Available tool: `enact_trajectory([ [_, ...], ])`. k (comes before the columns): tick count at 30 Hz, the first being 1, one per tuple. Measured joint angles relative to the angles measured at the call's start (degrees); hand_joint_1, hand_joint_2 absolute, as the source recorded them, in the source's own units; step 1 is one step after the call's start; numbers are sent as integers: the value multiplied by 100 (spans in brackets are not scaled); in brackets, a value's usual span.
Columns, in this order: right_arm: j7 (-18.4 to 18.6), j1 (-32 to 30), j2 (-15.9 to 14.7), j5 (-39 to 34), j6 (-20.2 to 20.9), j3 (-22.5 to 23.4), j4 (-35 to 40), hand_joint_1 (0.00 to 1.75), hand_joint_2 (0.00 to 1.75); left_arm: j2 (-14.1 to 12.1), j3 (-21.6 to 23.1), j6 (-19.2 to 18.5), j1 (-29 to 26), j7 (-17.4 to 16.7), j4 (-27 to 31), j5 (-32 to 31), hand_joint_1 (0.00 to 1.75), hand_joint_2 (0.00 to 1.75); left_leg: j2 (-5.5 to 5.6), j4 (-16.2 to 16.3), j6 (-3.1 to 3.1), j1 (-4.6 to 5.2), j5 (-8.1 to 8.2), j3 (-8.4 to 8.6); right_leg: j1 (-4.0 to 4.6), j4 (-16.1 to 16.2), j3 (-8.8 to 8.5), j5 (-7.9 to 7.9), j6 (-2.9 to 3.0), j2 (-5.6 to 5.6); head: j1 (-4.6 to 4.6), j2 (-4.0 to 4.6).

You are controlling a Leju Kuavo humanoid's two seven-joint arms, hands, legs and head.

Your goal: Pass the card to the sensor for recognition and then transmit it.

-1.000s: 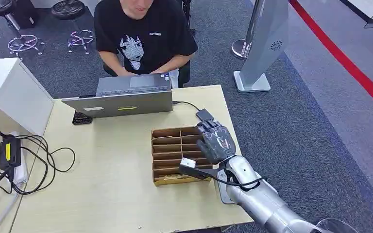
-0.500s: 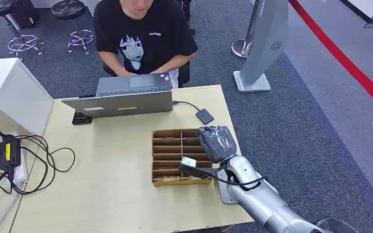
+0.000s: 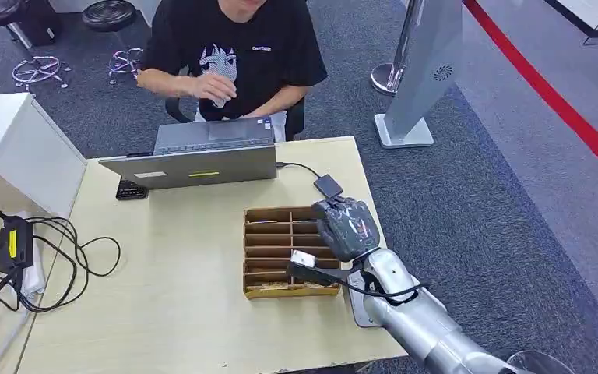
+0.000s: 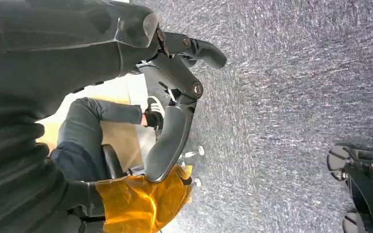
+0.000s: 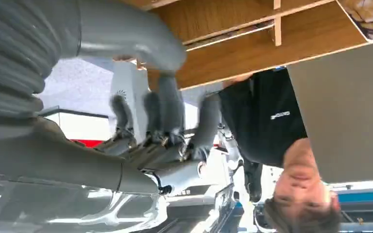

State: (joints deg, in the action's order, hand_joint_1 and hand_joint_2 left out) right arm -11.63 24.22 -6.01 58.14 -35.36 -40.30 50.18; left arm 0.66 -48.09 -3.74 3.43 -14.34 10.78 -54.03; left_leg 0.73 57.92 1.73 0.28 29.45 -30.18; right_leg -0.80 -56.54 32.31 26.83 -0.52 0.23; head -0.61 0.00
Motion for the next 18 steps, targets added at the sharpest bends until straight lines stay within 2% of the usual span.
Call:
enact_trajectory([
  [18,2,-22,13,11,-79,105,125,0,175,4,-50,0,1,0,0,-63,0,175,-1,0,0,0,0,3,0,0,-1,0,0,1,-2,0],
])
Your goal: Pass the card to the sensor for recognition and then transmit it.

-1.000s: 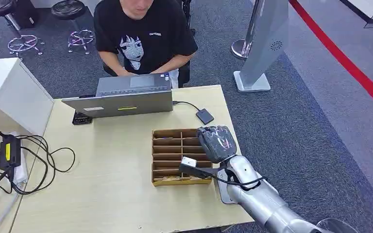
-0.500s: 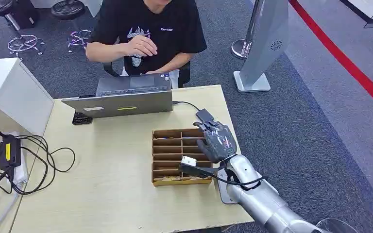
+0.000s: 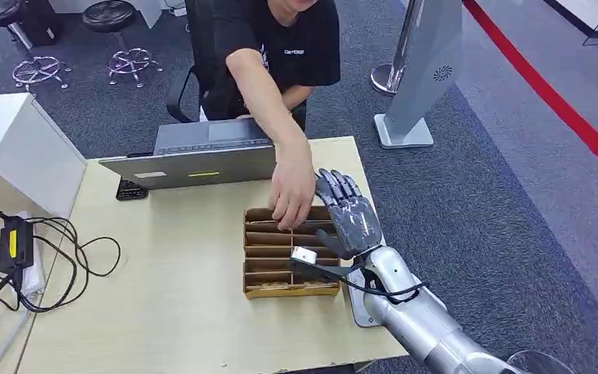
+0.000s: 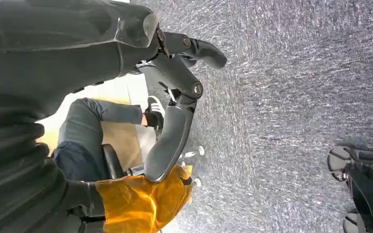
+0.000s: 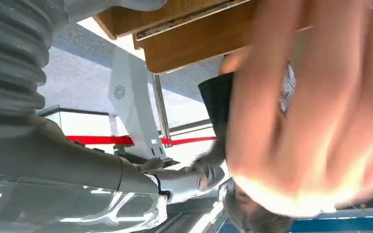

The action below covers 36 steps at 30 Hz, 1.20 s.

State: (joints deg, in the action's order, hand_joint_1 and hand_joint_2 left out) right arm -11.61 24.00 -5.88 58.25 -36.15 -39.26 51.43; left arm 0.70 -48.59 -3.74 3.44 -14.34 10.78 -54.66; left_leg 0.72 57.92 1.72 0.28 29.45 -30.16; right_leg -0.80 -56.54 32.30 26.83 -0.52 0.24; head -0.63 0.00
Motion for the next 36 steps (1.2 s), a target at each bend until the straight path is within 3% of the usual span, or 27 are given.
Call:
enact_trajectory([
  [23,87,-224,0,-15,-236,291,267,0,175,11,-55,-2,0,0,0,-55,0,175,0,0,0,0,0,-2,0,0,1,1,0,0,2,0],
  [36,-74,-453,2,-549,-337,647,590,0,175,17,-168,-2,0,2,0,-61,0,175,1,0,0,0,0,-2,0,0,1,1,0,0,2,0],
])
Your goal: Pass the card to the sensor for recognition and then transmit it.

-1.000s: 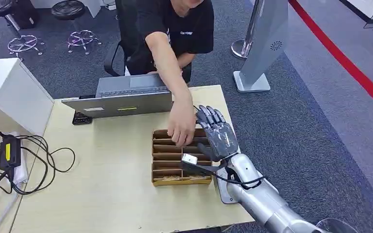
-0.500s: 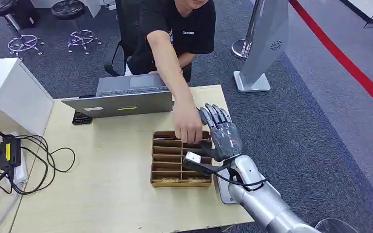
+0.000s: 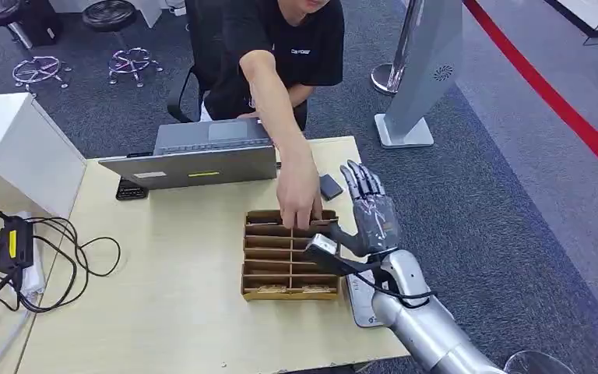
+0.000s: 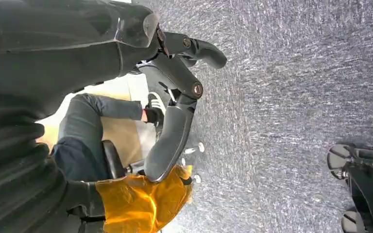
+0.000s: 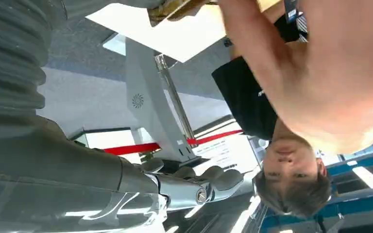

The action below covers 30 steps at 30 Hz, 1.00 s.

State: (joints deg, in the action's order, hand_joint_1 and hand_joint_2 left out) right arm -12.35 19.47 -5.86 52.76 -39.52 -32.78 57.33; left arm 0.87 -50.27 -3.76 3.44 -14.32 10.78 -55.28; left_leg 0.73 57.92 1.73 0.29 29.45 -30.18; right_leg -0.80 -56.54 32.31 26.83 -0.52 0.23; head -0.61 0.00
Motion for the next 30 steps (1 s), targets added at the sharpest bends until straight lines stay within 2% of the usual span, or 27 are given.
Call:
enact_trajectory([
  [21,-131,-97,0,-42,63,98,94,0,175,0,-31,-2,0,0,0,-37,0,175,0,0,0,0,0,0,0,0,0,0,0,0,0,0],
  [30,-385,-97,-11,-57,714,4,109,0,175,0,-105,-2,3,9,0,-55,0,175,0,0,0,0,0,1,0,0,0,0,0,0,0,0],
])
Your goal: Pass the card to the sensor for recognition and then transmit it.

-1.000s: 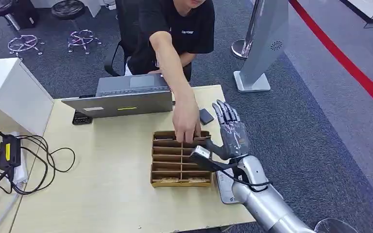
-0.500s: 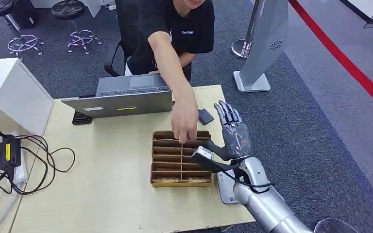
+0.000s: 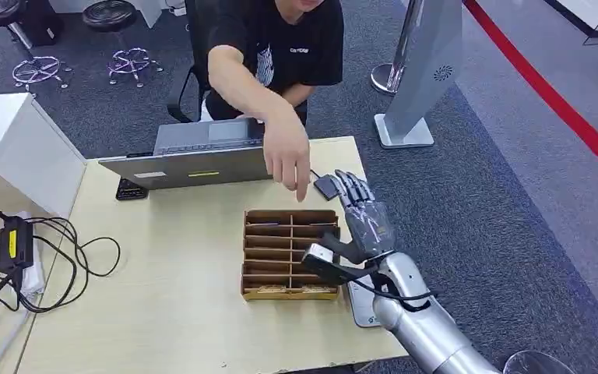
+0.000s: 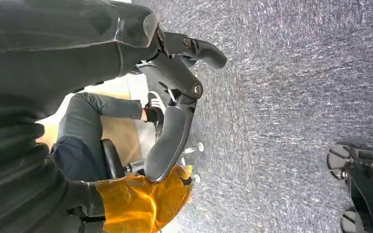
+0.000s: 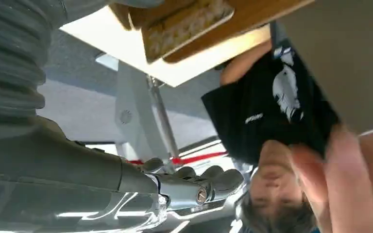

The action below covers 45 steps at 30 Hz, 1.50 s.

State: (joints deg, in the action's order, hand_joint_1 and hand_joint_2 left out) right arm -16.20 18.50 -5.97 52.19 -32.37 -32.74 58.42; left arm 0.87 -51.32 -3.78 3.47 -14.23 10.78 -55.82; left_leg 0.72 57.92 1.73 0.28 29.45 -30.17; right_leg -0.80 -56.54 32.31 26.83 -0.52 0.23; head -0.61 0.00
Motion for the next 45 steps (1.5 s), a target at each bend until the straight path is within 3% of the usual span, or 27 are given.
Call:
enact_trajectory([
  [16,103,-6,-282,137,202,-319,380,0,175,0,-112,0,0,7,0,-44,0,175,0,0,0,0,0,0,0,1,0,0,0,0,0,0],
  [27,704,43,-343,874,-146,-389,271,0,175,0,-203,-9,3,7,0,-153,0,175,0,0,0,0,0,-1,0,1,0,0,0,0,0,0],
  [45,743,104,-354,964,-135,-450,44,0,175,2,-269,-9,7,9,0,-184,0,175,0,0,0,0,0,-1,0,1,0,0,0,0,0,0],
])
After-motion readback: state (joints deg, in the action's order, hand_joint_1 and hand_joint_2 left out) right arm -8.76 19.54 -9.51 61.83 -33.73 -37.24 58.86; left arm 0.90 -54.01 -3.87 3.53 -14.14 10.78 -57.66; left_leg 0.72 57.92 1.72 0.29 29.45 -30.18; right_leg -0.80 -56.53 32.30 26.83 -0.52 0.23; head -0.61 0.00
